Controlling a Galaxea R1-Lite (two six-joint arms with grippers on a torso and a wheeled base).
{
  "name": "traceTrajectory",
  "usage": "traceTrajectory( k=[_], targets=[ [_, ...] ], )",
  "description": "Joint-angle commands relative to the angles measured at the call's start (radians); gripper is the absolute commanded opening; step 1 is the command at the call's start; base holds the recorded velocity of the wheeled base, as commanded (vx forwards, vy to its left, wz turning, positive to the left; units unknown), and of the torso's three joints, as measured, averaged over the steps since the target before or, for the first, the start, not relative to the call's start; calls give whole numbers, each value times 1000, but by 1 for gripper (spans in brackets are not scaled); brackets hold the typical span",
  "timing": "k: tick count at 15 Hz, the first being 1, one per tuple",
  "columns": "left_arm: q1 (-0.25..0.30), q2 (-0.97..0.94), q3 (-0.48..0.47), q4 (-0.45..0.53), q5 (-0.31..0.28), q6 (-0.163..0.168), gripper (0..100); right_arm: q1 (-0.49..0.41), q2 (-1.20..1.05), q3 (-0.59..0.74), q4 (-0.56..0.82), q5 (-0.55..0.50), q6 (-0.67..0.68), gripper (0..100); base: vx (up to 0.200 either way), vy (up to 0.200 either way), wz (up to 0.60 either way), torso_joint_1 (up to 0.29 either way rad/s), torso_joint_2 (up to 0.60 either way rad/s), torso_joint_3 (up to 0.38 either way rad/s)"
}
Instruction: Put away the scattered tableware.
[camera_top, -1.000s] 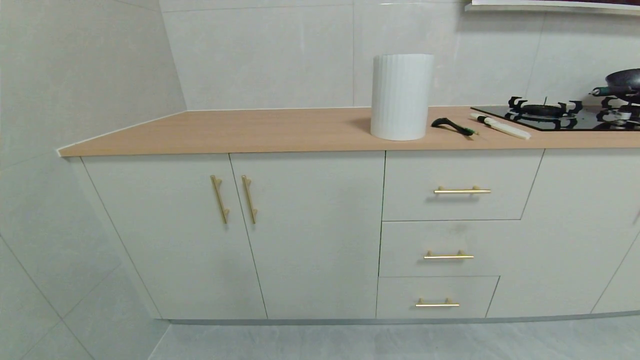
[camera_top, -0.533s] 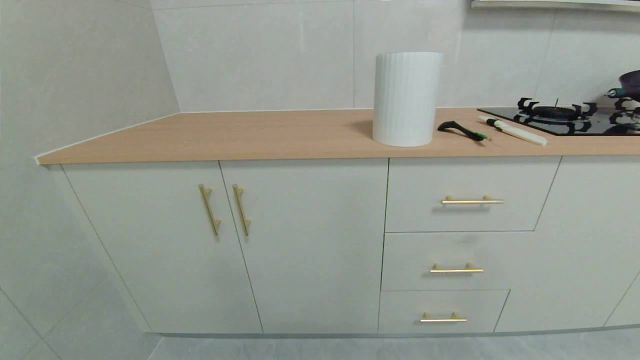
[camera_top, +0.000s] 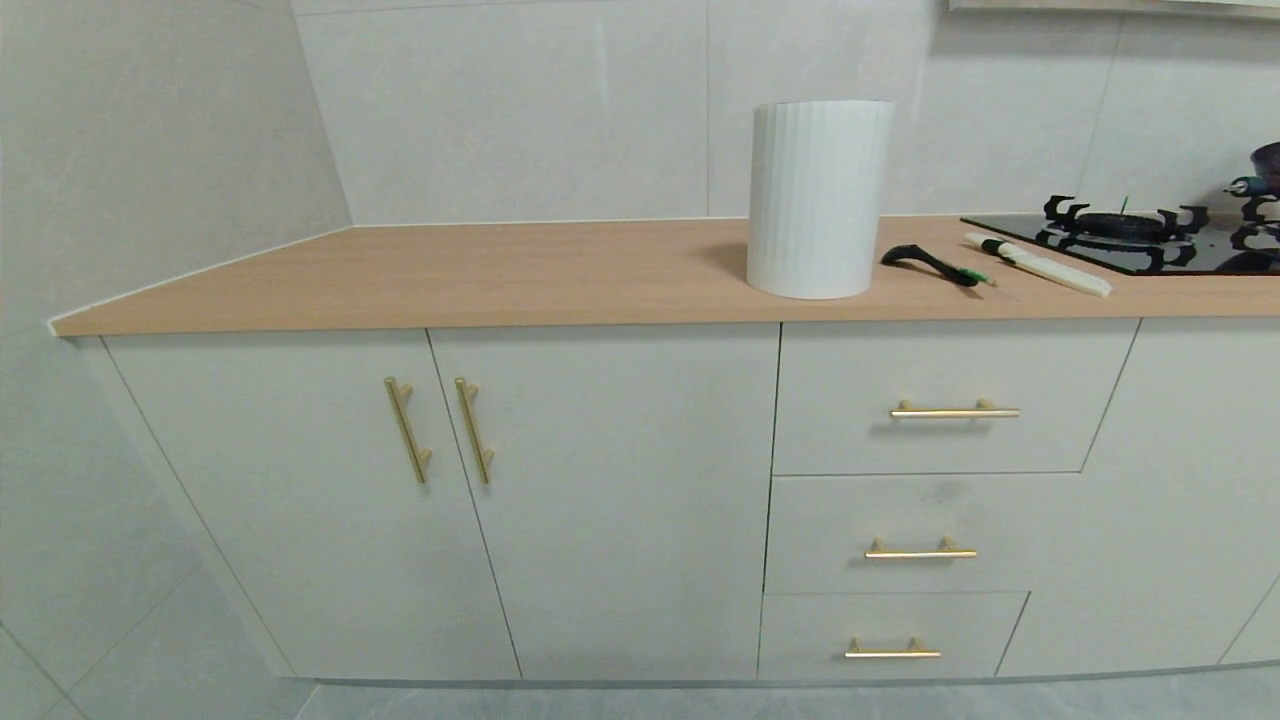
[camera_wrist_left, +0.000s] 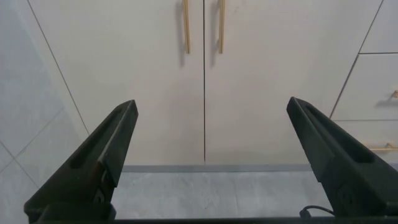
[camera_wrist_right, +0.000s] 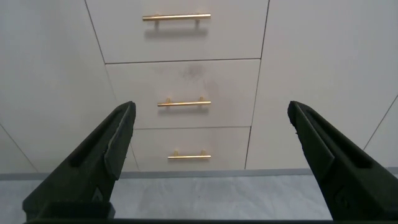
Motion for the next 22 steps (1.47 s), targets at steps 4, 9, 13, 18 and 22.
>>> traceTrajectory(
  k=[4,9,13,18,22],
  targets=[
    [0,1,0,0,0,0,100,3,6,0,0,15,-34,100,0,0,0,0,0,0],
    [0,1,0,0,0,0,100,72,181,-233,34,59,140,100,0,0,0,0,0,0],
    [0,1,0,0,0,0,100,180,719,-296,-4,87,137,100,0,0,0,0,0,0],
    [0,1,0,0,0,0,100,178,1273,-572,-36,139,124,100,0,0,0,0,0,0],
    [0,1,0,0,0,0,100,137,1651,-719,-161,131,58,100,0,0,0,0,0,0]
  ],
)
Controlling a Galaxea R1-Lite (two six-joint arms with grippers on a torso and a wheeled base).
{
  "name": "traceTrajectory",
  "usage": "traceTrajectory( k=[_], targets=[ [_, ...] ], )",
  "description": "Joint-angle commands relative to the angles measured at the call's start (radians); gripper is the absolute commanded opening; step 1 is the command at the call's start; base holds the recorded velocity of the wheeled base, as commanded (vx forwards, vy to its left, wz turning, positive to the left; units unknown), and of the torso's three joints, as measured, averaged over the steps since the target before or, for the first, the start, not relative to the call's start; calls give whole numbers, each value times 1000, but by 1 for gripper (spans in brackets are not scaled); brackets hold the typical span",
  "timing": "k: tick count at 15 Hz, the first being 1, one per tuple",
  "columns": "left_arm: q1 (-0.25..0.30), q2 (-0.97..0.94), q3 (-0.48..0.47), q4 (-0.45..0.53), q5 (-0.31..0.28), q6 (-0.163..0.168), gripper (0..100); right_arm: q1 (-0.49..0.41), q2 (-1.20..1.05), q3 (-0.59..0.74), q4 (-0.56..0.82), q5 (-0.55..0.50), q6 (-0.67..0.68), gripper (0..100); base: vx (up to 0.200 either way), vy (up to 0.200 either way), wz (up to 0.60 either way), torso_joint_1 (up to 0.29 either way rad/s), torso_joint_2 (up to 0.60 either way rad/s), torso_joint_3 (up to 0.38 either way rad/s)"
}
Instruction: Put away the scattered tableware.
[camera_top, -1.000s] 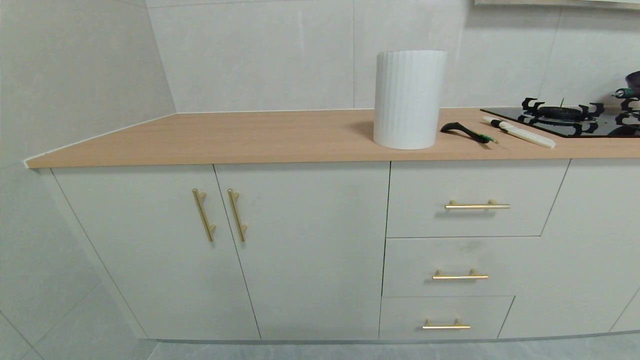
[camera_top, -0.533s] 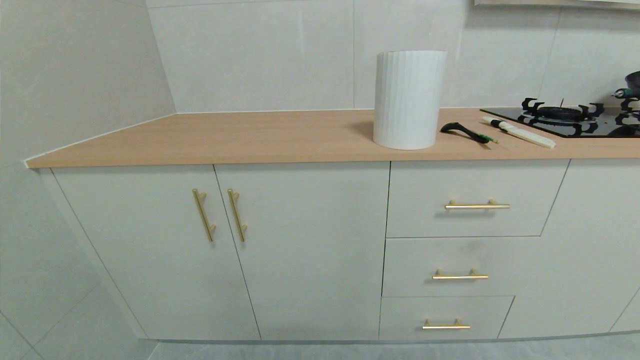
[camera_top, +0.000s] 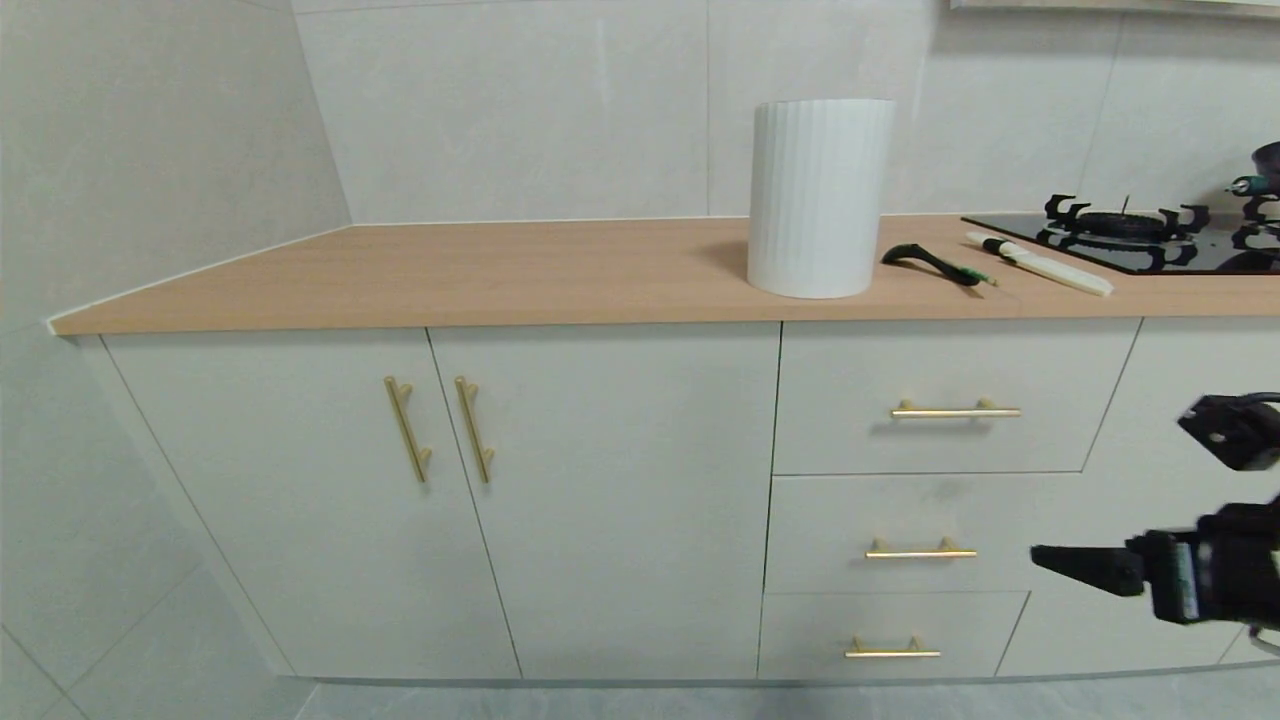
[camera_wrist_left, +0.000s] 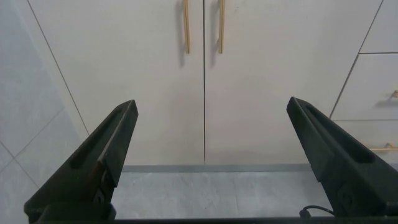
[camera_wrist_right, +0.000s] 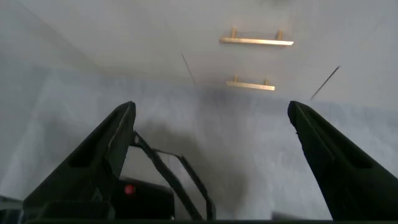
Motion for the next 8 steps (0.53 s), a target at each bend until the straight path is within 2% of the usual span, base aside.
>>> traceTrajectory(
  k=[1,5,8],
  targets=[
    [0,1,0,0,0,0,100,-40,408,-150,-127,1,-47,100,0,0,0,0,0,0],
    [0,1,0,0,0,0,100,-54,603,-147,-261,-27,-47,100,0,0,0,0,0,0],
    [0,1,0,0,0,0,100,-51,744,-150,-320,-174,-47,100,0,0,0,0,0,0]
  ],
)
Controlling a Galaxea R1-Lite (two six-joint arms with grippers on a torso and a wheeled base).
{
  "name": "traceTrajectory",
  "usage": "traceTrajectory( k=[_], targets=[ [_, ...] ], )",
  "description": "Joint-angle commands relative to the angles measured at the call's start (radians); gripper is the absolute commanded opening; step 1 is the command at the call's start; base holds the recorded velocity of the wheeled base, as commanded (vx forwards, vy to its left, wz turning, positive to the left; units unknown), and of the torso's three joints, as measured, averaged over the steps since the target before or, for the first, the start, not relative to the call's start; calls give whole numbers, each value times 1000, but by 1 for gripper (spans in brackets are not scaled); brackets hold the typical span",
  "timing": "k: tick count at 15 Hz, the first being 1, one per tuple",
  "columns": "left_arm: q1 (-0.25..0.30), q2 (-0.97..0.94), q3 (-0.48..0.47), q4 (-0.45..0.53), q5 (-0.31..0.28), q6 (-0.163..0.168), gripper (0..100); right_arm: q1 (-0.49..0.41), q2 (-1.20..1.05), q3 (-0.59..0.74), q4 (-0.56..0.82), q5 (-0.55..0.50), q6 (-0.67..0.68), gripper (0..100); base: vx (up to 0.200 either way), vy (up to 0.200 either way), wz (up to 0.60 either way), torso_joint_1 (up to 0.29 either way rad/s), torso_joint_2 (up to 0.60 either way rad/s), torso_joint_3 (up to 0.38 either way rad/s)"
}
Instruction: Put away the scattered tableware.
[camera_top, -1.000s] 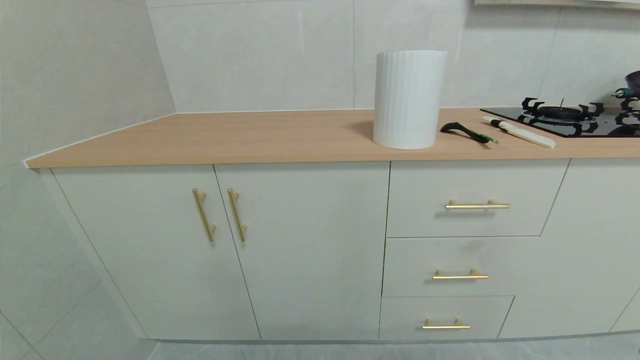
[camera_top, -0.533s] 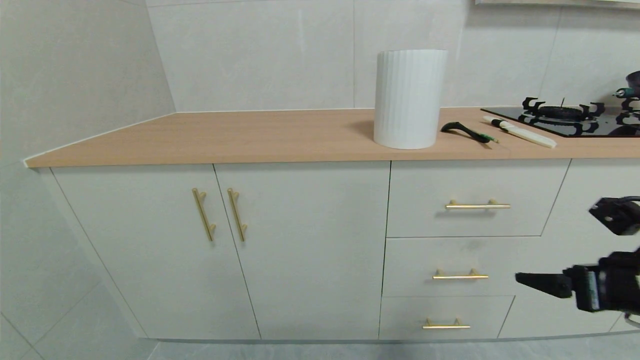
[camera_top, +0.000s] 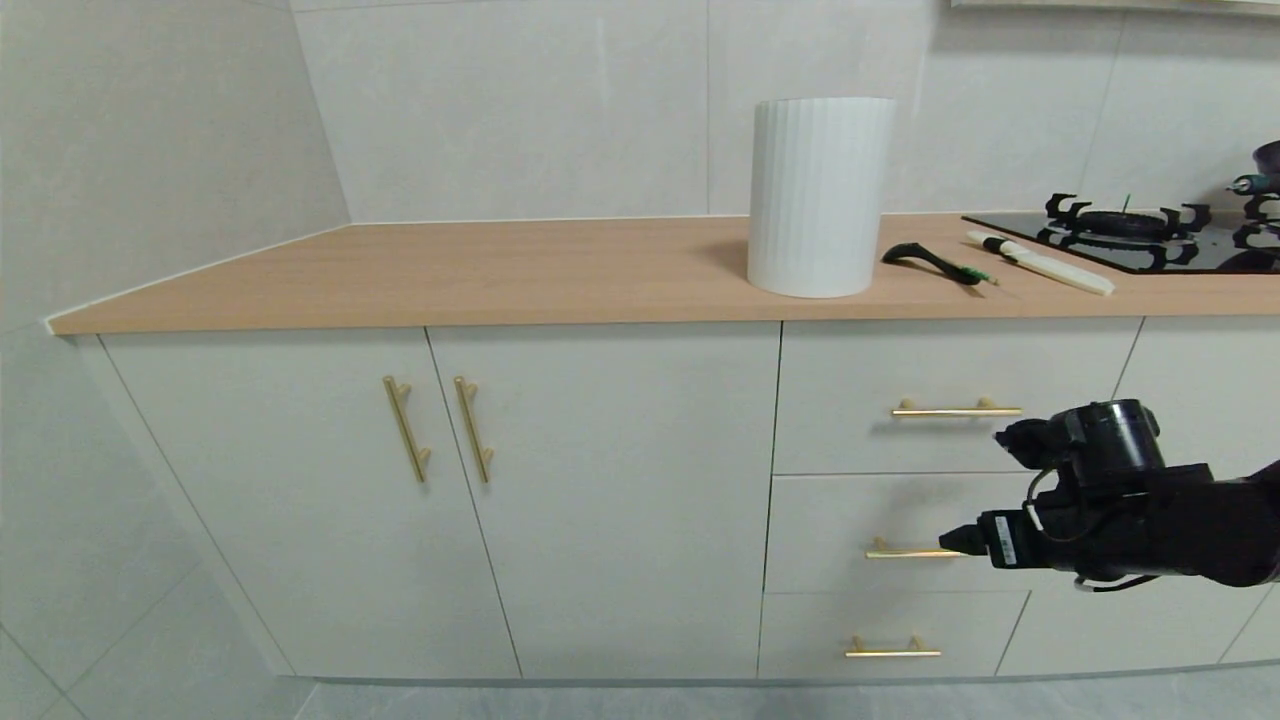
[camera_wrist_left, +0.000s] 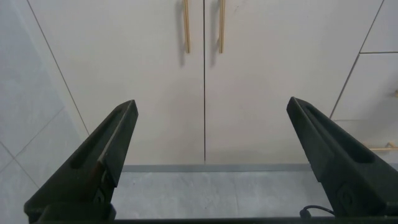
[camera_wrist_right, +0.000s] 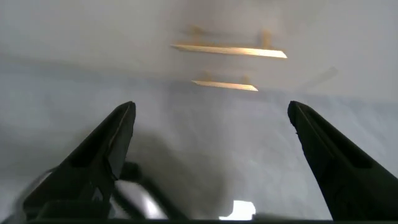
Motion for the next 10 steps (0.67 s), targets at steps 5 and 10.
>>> traceTrajectory(
  k=[5,10],
  targets=[
    [0,1,0,0,0,0,100,-8,305,-8,-295,-59,2,100,0,0,0,0,0,0],
    [0,1,0,0,0,0,100,-6,433,-69,-441,-127,4,100,0,0,0,0,0,0]
  ],
)
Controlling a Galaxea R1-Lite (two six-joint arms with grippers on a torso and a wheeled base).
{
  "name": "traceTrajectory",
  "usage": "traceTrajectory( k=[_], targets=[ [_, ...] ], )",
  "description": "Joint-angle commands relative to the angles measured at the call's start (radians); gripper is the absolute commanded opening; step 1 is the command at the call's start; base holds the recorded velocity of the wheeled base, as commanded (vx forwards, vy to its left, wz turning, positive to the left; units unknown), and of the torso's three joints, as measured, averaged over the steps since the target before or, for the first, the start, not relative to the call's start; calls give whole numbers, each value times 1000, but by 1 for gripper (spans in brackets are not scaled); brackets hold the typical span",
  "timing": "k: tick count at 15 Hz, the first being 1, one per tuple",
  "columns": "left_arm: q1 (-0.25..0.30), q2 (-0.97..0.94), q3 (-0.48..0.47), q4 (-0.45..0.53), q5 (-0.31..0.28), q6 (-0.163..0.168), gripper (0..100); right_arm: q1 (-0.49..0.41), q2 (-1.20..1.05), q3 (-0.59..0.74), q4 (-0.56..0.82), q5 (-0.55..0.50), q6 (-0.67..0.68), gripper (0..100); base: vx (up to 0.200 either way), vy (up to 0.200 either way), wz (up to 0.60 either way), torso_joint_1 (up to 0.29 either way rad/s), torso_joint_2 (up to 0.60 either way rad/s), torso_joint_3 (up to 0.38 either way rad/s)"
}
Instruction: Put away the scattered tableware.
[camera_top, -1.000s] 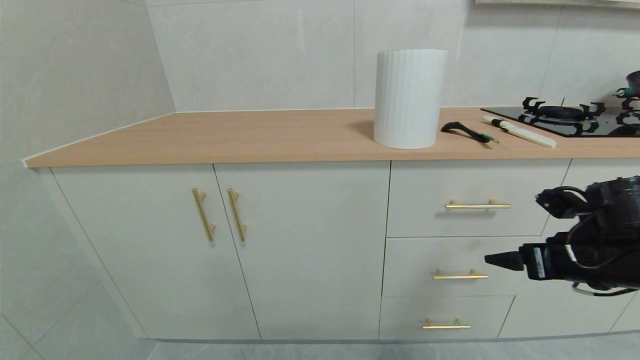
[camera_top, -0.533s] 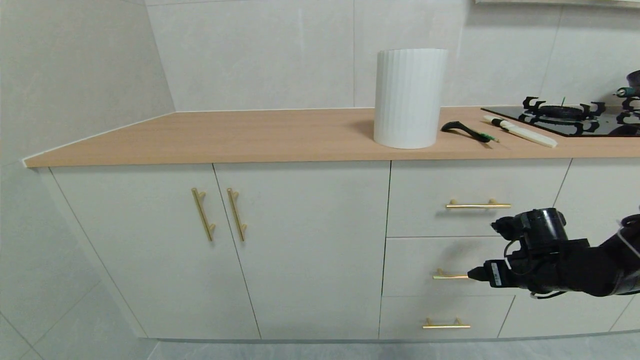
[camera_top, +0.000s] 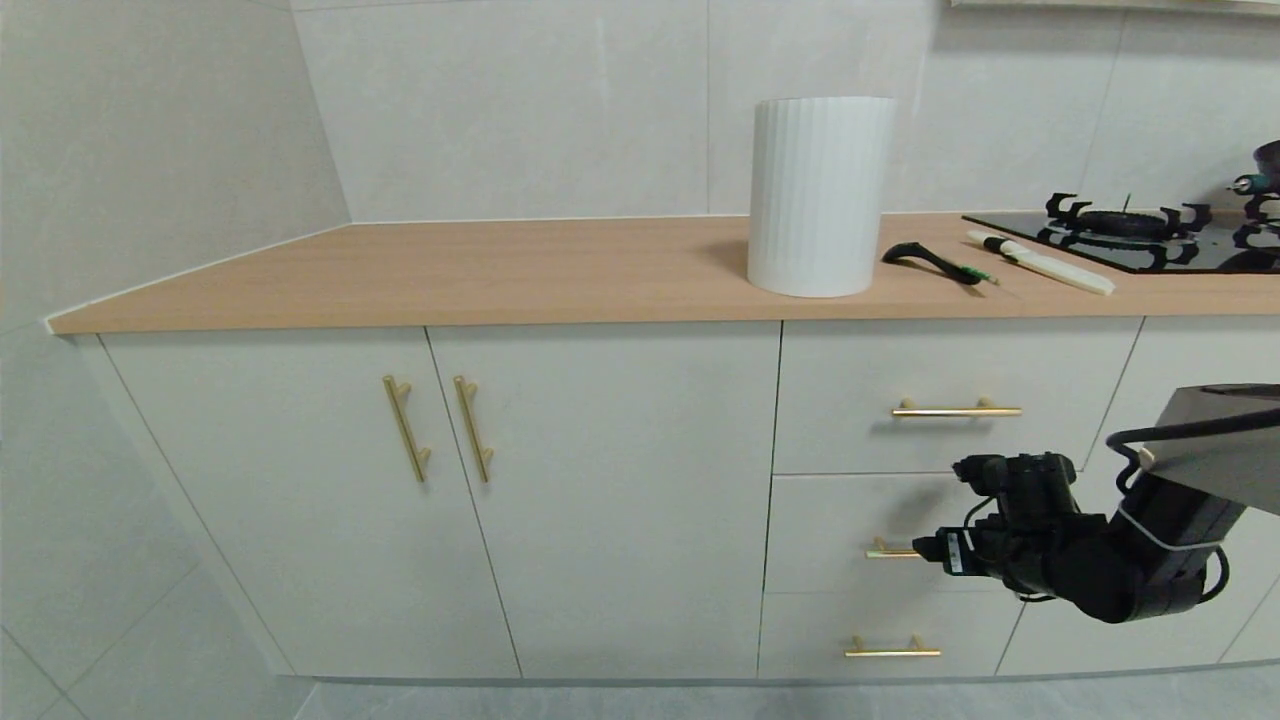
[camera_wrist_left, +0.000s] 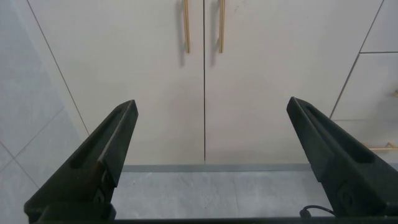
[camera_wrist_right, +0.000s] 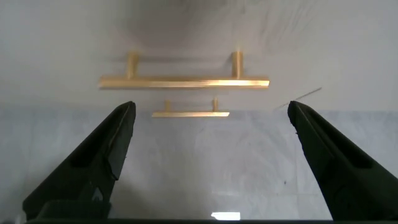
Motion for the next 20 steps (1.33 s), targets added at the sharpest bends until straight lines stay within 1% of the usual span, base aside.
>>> traceTrajectory(
  k=[1,7,11,14,20],
  targets=[
    [0,1,0,0,0,0,100,0,72,-38,-4,-9,1,100,0,0,0,0,0,0],
    [0,1,0,0,0,0,100,2,131,-127,-4,-50,14,100,0,0,0,0,0,0],
    [0,1,0,0,0,0,100,0,152,-146,-2,-67,15,100,0,0,0,0,0,0],
    [0,1,0,0,0,0,100,0,174,-165,1,-104,15,100,0,0,0,0,0,0],
    [0,1,0,0,0,0,100,0,183,-165,18,-104,9,100,0,0,0,0,0,0]
  ],
)
